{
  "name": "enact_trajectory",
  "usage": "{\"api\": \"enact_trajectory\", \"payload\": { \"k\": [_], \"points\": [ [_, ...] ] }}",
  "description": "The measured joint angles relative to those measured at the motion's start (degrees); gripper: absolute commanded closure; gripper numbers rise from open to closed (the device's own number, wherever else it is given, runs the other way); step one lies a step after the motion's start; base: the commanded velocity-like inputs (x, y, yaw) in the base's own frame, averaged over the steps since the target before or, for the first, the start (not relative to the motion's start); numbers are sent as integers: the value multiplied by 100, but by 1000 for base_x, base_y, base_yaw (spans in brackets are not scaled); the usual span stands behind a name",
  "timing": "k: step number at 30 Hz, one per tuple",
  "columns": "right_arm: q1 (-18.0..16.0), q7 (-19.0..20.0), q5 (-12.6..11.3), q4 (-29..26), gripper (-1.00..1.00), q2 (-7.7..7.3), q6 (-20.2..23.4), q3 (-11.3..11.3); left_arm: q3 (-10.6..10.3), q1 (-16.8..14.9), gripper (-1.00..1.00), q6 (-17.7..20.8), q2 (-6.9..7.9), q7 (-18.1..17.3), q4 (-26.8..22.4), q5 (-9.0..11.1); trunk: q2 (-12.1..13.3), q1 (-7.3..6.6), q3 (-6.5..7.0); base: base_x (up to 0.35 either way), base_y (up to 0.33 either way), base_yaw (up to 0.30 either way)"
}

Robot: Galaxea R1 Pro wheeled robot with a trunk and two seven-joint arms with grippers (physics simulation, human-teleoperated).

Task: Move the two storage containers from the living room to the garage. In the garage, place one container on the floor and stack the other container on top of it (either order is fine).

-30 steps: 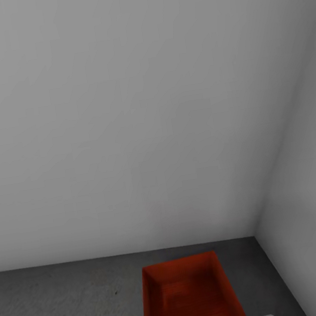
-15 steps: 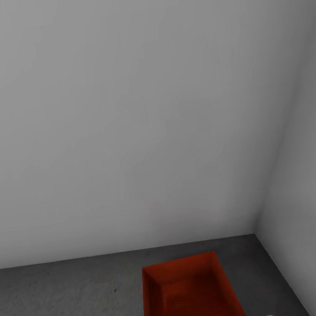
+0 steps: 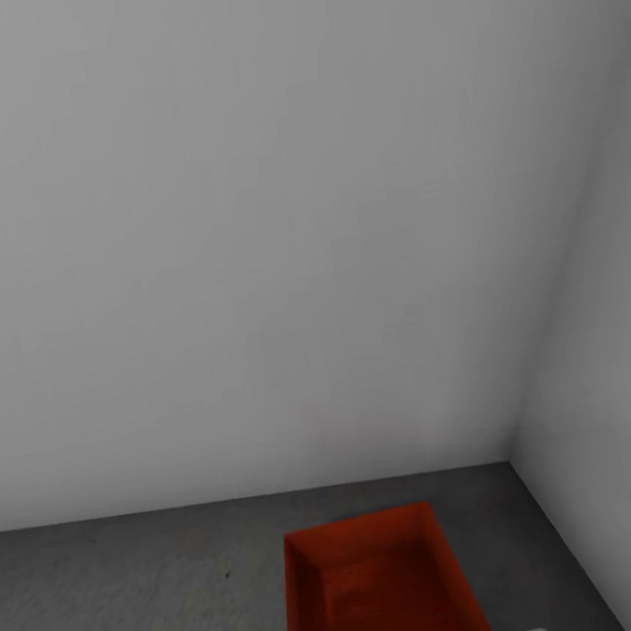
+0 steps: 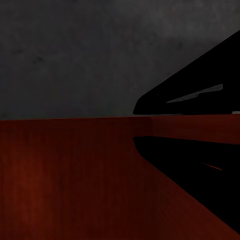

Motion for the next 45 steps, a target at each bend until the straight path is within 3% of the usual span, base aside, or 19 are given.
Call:
{"api": "enact_trajectory", "payload": {
  "k": [11, 15, 34, 45],
  "points": [
    [-2, 0, 0, 0, 100, -1, 0, 2, 1, 0, 100, -3, -1, 1, 0, 0, -82, 45, -36, 0, 0, 0],
    [-2, -1, 0, 0, 100, 0, -1, 2, 2, 1, 100, -4, 0, 0, 0, 0, -241, 132, -108, 0, 0, 0],
    [-3, 1, 1, 0, 100, -1, 9, 0, 1, -2, 100, 7, -1, 2, 0, 0, -242, 133, -108, 0, 0, 0],
    [-1, 1, 0, 3, 100, 0, 8, 0, 1, 0, 100, 9, 0, 1, 0, 0, -682, 373, -305, 0, 0, 0]
  ]
}}
